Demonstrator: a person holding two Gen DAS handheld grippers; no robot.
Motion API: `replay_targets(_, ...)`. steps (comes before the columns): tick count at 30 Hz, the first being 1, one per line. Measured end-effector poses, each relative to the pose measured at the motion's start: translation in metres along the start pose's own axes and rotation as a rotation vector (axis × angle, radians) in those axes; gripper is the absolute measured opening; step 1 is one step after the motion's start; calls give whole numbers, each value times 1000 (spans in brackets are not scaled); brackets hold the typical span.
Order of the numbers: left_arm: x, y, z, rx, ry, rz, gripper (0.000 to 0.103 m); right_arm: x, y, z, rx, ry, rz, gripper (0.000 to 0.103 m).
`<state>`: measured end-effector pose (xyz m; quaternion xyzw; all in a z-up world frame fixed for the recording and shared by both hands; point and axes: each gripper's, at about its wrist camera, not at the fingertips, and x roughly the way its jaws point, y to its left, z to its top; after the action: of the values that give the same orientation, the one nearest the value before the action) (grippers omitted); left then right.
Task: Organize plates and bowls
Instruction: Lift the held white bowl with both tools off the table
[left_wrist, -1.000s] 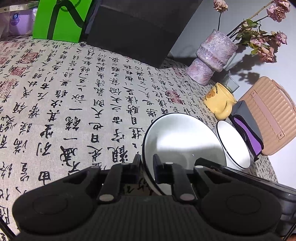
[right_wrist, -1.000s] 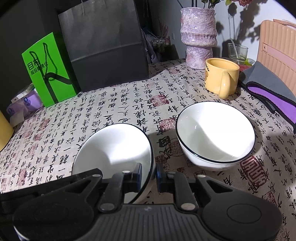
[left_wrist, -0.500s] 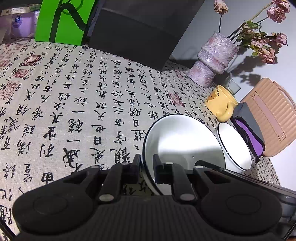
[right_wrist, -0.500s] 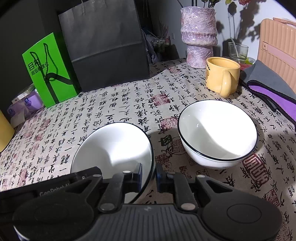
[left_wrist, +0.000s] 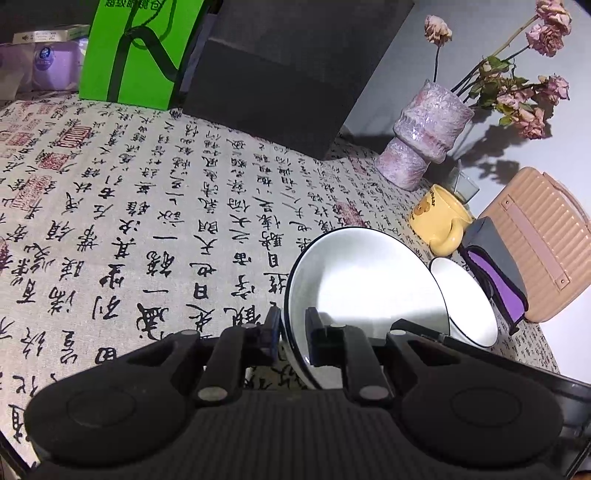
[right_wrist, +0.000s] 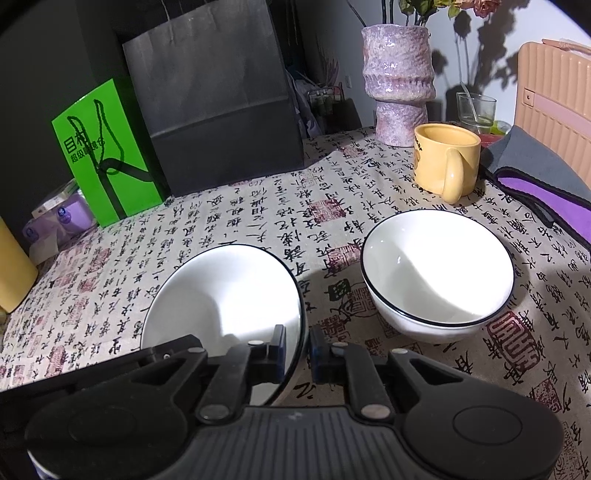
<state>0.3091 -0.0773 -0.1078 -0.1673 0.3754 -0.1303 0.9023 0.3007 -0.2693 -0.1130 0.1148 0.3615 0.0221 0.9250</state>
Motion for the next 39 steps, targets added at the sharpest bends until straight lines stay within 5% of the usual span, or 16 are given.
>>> replay_targets(39, -97, -22, -10, -3, -182, 71, 15, -75, 14, -8, 6, -122, 132, 11)
